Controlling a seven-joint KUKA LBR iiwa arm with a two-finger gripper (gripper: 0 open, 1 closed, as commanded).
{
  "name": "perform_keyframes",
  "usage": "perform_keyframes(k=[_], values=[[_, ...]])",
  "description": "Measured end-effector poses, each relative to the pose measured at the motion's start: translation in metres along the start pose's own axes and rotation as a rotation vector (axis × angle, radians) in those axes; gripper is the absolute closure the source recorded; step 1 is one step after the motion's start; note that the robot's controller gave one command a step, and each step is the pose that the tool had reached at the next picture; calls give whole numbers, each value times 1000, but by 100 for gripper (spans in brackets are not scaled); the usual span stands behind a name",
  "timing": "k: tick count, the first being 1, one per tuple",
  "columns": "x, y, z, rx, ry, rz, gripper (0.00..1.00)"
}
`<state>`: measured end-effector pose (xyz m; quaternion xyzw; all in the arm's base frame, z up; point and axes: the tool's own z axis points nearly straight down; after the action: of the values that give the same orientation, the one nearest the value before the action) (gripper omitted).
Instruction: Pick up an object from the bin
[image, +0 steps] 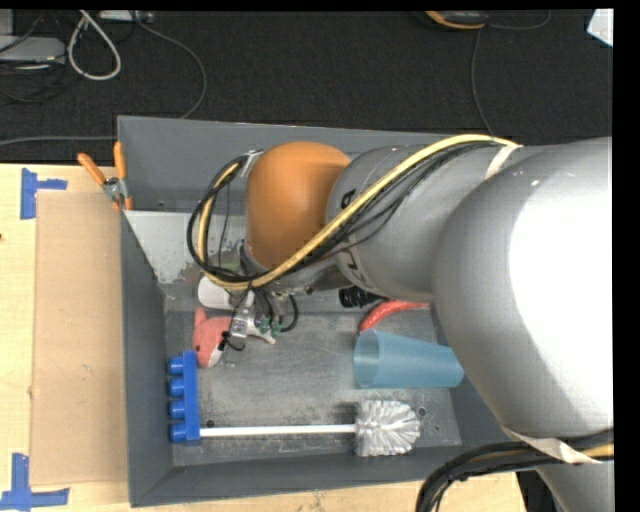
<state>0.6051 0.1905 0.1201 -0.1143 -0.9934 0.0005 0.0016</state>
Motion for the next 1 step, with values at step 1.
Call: perform_keyframes(k=[1], values=[[-14,-11,-33,-3,-6,-434,0]])
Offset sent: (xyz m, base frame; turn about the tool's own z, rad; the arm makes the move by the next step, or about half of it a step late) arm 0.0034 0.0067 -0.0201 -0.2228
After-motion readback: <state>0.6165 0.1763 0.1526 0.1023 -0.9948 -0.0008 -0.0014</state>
